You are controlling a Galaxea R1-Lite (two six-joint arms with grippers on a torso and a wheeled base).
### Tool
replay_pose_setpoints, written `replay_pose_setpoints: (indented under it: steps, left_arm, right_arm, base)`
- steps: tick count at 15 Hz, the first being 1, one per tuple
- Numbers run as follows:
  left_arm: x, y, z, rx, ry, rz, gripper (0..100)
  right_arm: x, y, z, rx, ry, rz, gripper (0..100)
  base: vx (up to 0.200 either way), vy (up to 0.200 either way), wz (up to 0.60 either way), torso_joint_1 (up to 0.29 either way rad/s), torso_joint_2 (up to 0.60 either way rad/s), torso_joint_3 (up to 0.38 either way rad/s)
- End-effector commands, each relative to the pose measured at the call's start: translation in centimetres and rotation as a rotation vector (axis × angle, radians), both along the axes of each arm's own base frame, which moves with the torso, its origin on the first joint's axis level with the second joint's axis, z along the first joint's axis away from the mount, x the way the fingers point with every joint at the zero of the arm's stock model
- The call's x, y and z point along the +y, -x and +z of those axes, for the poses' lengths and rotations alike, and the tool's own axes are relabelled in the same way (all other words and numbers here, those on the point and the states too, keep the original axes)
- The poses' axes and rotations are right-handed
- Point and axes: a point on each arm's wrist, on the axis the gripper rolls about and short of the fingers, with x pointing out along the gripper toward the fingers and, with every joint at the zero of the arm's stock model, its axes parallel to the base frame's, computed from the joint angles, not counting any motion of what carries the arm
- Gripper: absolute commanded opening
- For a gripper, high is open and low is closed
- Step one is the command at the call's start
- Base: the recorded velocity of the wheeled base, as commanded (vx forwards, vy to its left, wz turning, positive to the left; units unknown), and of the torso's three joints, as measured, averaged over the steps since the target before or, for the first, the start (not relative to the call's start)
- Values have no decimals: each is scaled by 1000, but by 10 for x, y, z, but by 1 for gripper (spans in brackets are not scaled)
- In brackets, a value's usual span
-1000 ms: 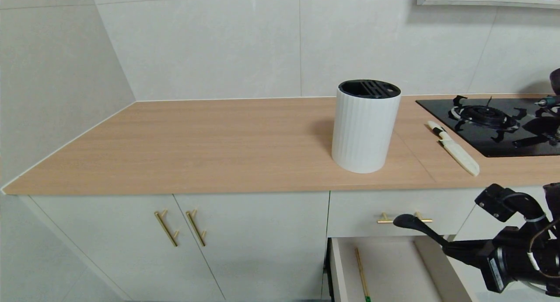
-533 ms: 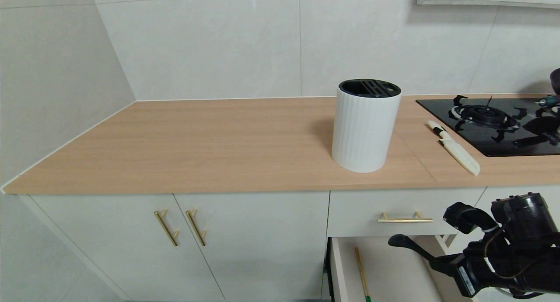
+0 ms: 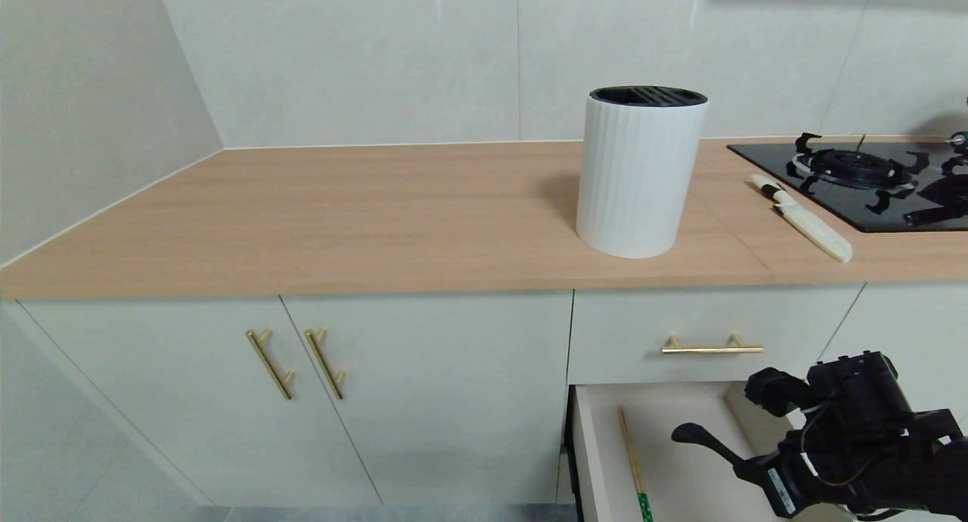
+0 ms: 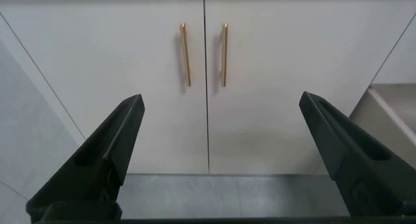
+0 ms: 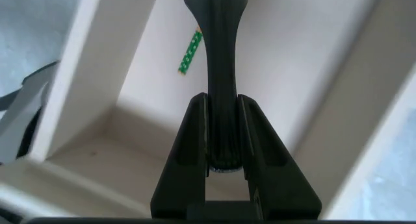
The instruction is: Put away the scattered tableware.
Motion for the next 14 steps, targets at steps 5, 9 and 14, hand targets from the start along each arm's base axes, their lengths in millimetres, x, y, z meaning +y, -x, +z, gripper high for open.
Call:
replay_pose_setpoints:
  steps: [5,9,14]
  left_arm:
    - [0,0,0,0,0,1,100]
    - [0,0,0,0,1,1,100]
    - [0,0,0,0,0,1,100]
  right_arm:
    - [-5,-8,-8,-10,-3,-34,0]
    - [-5,-8,-6,-18,-3,-34,0]
    - [-5,-13,-6,-49,-14,-78,0]
  base:
    - [0,0,0,-161,475,301]
    - [0,0,0,-129,460,323]
    - [0,0,0,-59,275,209]
